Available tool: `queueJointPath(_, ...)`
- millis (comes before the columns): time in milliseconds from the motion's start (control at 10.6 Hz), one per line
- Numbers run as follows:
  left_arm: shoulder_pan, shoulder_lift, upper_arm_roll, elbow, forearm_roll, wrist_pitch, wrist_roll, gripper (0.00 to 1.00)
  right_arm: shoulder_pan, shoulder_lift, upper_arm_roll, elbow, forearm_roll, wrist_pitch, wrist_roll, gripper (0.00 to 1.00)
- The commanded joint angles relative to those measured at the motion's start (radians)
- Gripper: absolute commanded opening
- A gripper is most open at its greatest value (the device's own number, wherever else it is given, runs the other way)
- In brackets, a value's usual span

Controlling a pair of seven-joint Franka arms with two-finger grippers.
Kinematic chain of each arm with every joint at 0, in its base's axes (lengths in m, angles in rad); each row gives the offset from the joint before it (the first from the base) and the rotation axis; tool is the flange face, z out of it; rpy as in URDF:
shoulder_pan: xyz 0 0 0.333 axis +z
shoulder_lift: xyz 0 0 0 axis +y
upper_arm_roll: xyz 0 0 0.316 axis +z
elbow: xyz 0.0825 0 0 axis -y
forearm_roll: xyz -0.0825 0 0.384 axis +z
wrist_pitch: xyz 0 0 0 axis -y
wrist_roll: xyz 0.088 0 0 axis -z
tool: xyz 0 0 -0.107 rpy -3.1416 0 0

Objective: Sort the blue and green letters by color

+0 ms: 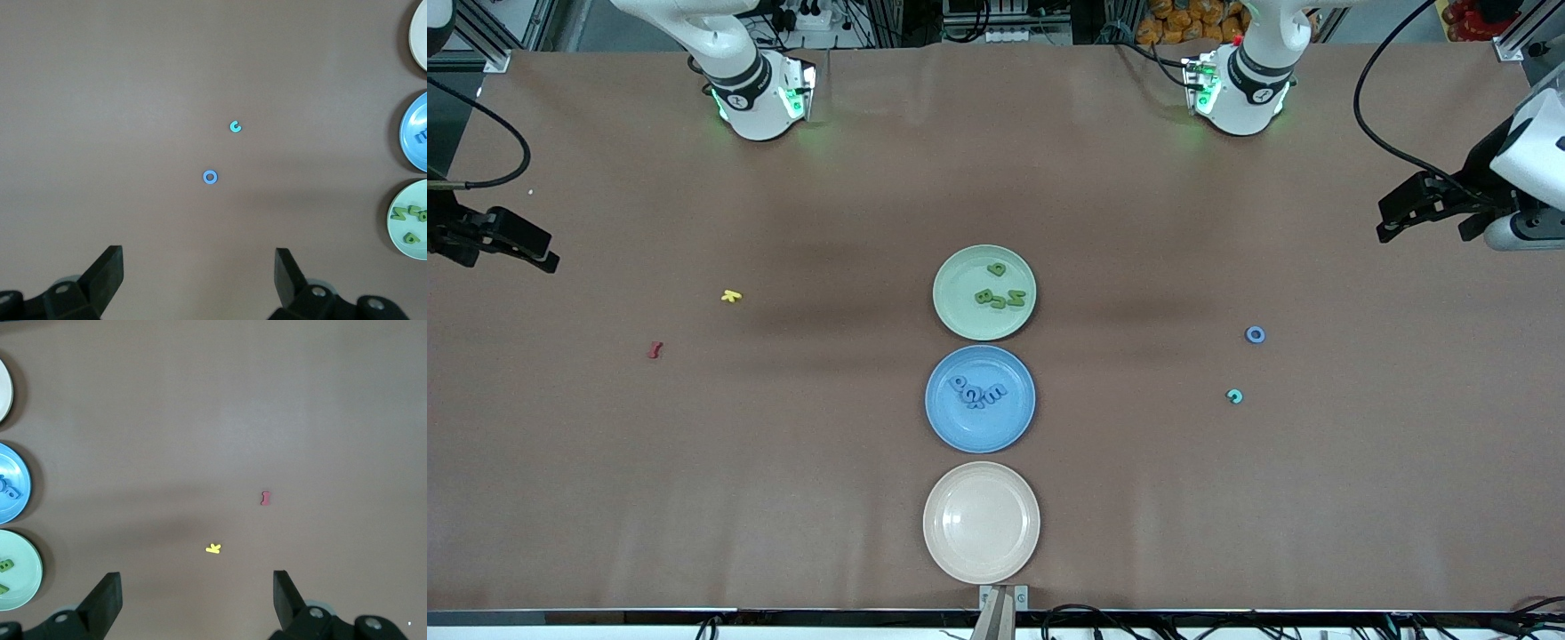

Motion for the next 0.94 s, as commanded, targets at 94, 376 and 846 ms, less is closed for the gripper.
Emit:
queueJointPath(94,0.012,-0.019,-0.009,-0.008,-0.019,-0.021,0.019,1.00,0.001,-0.004,0.003,0.006,-0.014,-0.011,0.004,1.00)
queueJointPath(376,0.009,-0.013,-0.009,-0.005,-0.016,-0.019,0.023,1.00,0.001,-0.004,0.003,0.006,-0.014,-0.011,0.004,1.00)
queueJointPath(846,0.006,-0.013,-0.011,0.000,-0.005,-0.019,0.019,1.00,0.001,-0.004,0.003,0.004,-0.014,-0.011,0.004,1.00)
